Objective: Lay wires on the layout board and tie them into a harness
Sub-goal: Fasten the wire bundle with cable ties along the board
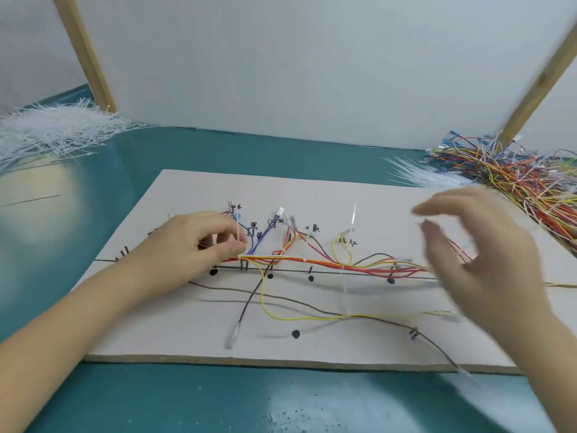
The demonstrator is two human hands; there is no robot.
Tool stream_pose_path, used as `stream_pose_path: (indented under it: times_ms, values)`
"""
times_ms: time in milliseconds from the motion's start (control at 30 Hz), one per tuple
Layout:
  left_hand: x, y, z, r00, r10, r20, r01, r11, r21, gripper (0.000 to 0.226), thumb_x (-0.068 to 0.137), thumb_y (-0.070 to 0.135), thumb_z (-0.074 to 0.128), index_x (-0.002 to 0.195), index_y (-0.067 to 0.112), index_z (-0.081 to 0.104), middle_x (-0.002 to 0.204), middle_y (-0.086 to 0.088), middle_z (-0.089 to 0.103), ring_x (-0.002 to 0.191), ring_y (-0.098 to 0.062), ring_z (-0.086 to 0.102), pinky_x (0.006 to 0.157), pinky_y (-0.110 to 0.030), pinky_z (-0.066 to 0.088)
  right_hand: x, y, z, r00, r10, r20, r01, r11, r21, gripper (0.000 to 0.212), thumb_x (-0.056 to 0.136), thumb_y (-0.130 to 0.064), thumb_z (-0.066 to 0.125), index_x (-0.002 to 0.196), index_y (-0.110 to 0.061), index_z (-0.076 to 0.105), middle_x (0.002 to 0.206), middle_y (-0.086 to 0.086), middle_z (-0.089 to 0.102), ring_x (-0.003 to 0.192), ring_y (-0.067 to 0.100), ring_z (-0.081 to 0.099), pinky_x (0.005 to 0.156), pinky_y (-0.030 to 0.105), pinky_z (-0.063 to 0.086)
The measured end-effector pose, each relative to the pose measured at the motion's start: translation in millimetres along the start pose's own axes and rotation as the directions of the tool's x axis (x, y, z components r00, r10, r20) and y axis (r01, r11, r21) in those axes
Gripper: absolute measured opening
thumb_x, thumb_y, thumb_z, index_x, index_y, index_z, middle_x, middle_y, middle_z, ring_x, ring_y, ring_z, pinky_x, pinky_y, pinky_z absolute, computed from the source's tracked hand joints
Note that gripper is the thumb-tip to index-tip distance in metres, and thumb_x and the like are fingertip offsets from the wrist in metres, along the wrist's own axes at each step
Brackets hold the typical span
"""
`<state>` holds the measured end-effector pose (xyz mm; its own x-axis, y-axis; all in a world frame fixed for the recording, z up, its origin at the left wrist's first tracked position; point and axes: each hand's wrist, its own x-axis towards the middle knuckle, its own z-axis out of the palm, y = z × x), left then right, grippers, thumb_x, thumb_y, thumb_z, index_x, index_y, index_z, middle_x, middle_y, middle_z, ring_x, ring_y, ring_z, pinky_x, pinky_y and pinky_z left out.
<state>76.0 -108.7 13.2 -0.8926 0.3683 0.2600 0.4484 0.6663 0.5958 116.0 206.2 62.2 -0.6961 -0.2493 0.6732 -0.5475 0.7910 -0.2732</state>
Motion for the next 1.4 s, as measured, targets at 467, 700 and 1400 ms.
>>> stream_pose_path:
  times_ms: [467, 700, 1400]
  values:
    - [-8, 0, -4, 0.957, 0.188, -0.220, -0.164, 0.979, 0.122, 0.035, 0.090, 0.040, 0.035, 0.072, 0.017, 0.056, 0.073, 0.010, 0.054, 0.065, 0.000, 0.049, 0.059, -0.021, 0.039, 34, -99, 116, 0.851, 0.098, 0.517, -0.281, 0.915, 0.289, 0.017, 0.092, -0.036, 0.053, 0.104, -0.029, 0.064, 0.063, -0.009, 0.052, 0.061, 0.015, 0.050, 0.061, 0.030, 0.040]
    - [-10, -1, 3, 0.934, 0.216, -0.285, -0.187, 0.974, 0.126, 0.040, 0.089, 0.035, 0.041, 0.069, 0.005, 0.059, 0.064, 0.008, 0.056, 0.065, -0.003, 0.056, 0.059, -0.014, 0.041, 33, -95, 122, 0.853, 0.195, 0.485, -0.385, 0.861, 0.331, 0.015, 0.084, -0.041, 0.061, 0.091, -0.032, 0.070, 0.050, -0.014, 0.050, 0.058, 0.006, 0.051, 0.054, 0.028, 0.039]
    - [-6, -32, 0, 0.958, 0.024, -0.286, -0.071, 0.985, -0.155, 0.052, 0.067, 0.077, 0.058, 0.089, 0.030, 0.054, 0.060, 0.008, 0.054, 0.045, -0.011, 0.048, 0.038, -0.017, 0.035, -5, -54, 48, 0.962, 0.021, 0.271, -0.120, 0.927, 0.354, 0.025, 0.090, -0.039, 0.047, 0.114, -0.038, 0.040, 0.069, -0.008, 0.057, 0.056, 0.010, 0.048, 0.057, 0.034, 0.046]
